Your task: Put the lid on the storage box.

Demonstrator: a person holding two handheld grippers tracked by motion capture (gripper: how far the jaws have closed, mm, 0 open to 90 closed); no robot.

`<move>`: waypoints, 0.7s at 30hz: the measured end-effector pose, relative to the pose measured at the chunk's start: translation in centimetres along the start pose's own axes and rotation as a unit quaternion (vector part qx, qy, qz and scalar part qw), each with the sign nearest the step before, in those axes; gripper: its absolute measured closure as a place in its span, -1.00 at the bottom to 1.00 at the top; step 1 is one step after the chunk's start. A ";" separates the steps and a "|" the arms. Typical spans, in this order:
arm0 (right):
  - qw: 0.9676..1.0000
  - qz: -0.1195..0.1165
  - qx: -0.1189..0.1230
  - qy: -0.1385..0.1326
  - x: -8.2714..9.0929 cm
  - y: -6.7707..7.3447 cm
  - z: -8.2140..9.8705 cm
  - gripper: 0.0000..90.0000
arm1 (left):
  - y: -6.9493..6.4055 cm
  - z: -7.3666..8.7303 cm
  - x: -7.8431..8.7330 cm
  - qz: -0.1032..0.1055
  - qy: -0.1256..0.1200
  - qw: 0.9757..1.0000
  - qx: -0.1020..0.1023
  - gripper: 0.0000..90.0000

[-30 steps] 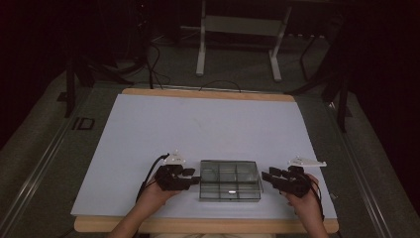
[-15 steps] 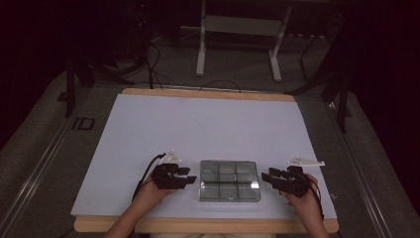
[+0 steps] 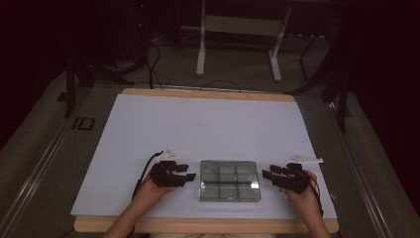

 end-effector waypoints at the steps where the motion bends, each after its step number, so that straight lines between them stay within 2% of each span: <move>1: 1.000 0.000 0.000 -0.003 0.0 -0.1 -0.1 0.12 | 0.1 -0.1 0.0 0.000 -0.003 1.000 0.002 -0.01; 4: 1.000 0.002 0.004 -0.005 -0.1 -0.3 -0.2 0.07 | 0.4 -0.4 0.1 -0.005 -0.009 1.000 0.007 -0.17; 6: 1.000 0.006 0.009 -0.005 -0.1 -0.5 -0.3 0.04 | 0.5 -0.6 0.1 0.013 -0.014 1.000 0.006 -0.35; 10: 1.000 0.008 0.008 -0.006 -0.1 -0.8 -0.3 -0.06 | 0.8 -0.9 0.1 0.005 -0.018 1.000 0.012 -0.48; 12: 1.000 0.011 0.016 -0.005 -0.1 -0.9 -0.3 -0.08 | 1.0 -1.0 0.1 0.003 -0.019 1.000 0.011 -0.55; 16: 1.000 0.011 0.020 -0.001 -0.1 -1.2 -0.3 -0.16 | 1.1 -1.0 -0.1 -0.004 -0.020 1.000 -0.001 -0.65; 18: 1.000 0.013 0.020 -0.004 -0.1 -1.2 -0.3 -0.24 | 1.3 -1.0 -0.1 -0.010 -0.022 1.000 0.001 -0.69; 21: 1.000 0.008 0.023 0.002 -0.2 -1.2 -0.2 -0.37 | 1.8 -0.9 -0.3 -0.018 -0.020 1.000 0.008 -0.96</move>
Point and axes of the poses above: each handheld gripper's, and its own axes: x roughly backward along the jaws, z roughly out of its underside, y roughly to its left, the point moved 5 cm from there along -x, roughly forward along the jaws, and after that the axes turned 15 degrees about -z, right-handed, at the moved point
